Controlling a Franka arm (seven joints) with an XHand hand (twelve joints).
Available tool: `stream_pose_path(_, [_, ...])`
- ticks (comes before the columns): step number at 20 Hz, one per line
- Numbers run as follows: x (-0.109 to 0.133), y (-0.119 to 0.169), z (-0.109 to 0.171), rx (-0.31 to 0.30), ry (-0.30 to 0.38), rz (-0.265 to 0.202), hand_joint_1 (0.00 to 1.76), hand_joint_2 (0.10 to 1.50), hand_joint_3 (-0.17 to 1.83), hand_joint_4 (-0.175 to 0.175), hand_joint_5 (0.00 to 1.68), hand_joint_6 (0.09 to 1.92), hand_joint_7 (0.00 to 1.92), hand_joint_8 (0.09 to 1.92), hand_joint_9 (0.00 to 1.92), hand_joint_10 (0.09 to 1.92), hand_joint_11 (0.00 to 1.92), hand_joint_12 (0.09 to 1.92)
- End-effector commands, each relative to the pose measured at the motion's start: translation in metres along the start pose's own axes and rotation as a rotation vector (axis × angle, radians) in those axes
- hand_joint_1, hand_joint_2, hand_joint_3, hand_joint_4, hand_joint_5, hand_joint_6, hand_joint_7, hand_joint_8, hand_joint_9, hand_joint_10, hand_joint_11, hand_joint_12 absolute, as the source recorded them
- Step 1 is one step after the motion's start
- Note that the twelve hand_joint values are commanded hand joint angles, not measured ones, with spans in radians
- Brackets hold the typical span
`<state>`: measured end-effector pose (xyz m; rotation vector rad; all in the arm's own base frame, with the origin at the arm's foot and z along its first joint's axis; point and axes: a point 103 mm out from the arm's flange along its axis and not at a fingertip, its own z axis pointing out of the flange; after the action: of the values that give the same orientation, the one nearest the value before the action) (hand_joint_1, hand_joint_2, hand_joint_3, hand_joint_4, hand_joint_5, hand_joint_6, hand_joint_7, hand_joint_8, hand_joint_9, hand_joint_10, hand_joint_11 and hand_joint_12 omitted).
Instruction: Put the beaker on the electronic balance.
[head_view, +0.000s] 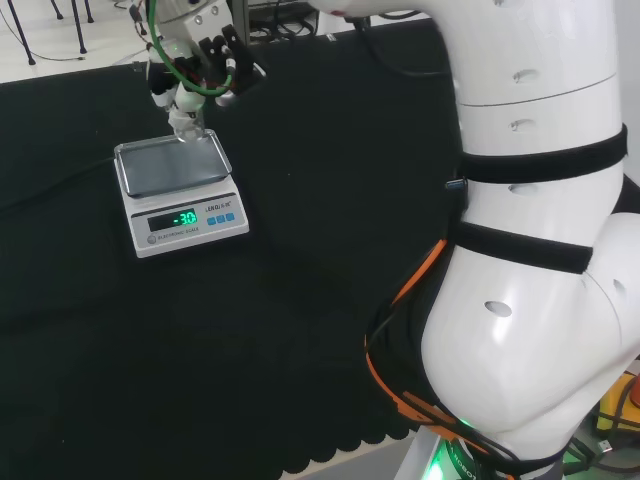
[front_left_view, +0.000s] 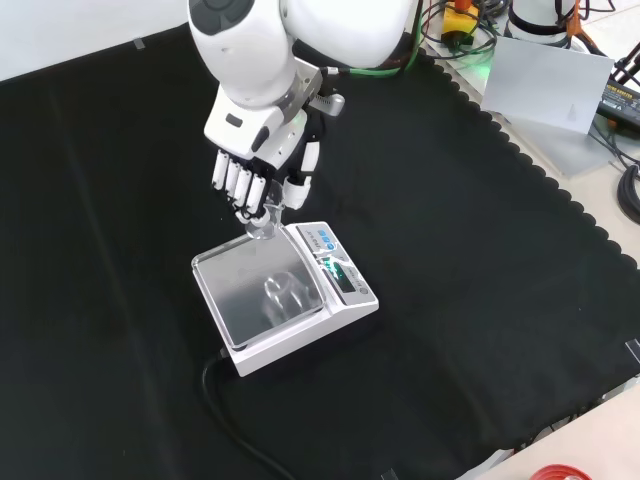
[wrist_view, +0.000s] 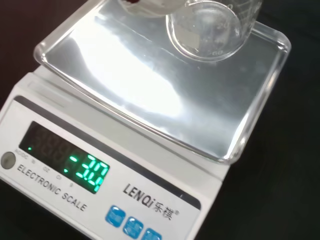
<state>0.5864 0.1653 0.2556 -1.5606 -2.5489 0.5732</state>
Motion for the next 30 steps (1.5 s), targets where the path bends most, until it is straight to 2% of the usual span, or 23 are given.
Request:
stream_pose_path(1, [0.018, 0.019, 0.009, 0.071, -0.010, -0.064, 1.10, 1.17, -0.02, -0.090, 0.88, 1.15, 0.74, 0.75, 0.96, 0.74, 0.66, 1.29])
stream_pose_path(9, [0.025, 0.032, 0.034, 0.180, -0.055, -0.087, 1.10, 1.17, -0.02, -0.089, 0.89, 1.15, 0.76, 0.75, 0.97, 0.74, 0.67, 1.28])
stream_pose_path(18, [0.007, 0.033, 0.046, 0.155, 0.007, -0.077, 1.10, 1.17, -0.02, -0.087, 0.89, 1.14, 0.78, 0.76, 0.97, 0.75, 0.67, 1.28])
stream_pose_path(30, [-0.004, 0.056, 0.057, 0.179, 0.035, -0.078, 1.10, 1.17, -0.02, -0.086, 0.90, 1.13, 0.80, 0.76, 0.98, 0.75, 0.67, 1.27])
